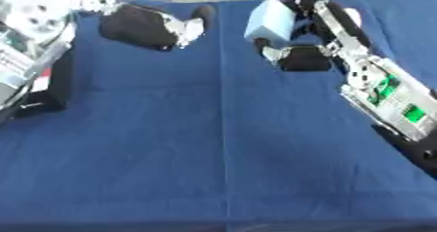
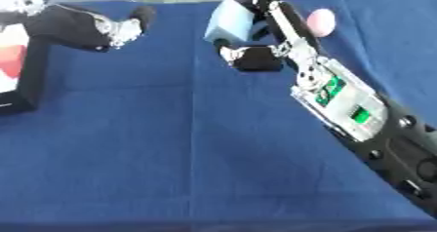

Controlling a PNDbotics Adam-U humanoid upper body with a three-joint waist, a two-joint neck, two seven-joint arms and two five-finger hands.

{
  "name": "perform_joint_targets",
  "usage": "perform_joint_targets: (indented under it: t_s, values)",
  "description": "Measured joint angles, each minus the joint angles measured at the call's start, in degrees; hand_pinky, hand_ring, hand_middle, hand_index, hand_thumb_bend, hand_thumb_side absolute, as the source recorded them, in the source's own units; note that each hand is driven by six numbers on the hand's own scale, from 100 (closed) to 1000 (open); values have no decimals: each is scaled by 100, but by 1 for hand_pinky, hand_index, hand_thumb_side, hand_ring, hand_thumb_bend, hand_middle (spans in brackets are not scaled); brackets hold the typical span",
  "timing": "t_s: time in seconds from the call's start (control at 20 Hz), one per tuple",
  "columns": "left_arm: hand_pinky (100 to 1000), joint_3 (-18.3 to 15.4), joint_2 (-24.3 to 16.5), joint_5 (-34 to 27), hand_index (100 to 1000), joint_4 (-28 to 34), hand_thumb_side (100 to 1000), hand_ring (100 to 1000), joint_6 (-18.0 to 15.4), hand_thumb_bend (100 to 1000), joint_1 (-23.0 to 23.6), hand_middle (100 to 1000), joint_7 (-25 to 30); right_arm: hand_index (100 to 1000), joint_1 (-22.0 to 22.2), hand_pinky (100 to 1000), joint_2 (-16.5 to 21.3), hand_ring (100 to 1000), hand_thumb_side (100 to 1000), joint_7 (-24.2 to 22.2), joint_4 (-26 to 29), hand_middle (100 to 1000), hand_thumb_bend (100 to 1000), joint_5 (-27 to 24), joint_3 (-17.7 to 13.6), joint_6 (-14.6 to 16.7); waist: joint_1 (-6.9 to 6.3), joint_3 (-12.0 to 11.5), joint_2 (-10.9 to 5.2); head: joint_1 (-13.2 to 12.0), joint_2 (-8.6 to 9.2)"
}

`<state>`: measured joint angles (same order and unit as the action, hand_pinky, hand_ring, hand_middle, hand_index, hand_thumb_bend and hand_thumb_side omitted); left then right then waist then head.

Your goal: Pick up the objects with one hand, pass them to the other hand, and then place them into the box on the other side of the table.

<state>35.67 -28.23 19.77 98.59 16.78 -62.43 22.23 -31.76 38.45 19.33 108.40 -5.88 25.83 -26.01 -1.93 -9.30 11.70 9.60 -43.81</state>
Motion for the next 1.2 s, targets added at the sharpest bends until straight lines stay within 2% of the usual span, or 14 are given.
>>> perform_joint_targets:
  t_s: [0.75,1.2]
  values:
    - [794,152,445,435,788,-411,448,777,-541,297,-101,758,205,519,55,630,-36,738,100,-209,246,601,204,15,116,102,-15,19,3,-81,0]
    - [799,162,658,835,807,-682,472,789,-765,430,-93,771,142,519,51,631,-35,737,100,-326,365,600,201,84,179,132,-20,45,5,-102,0]
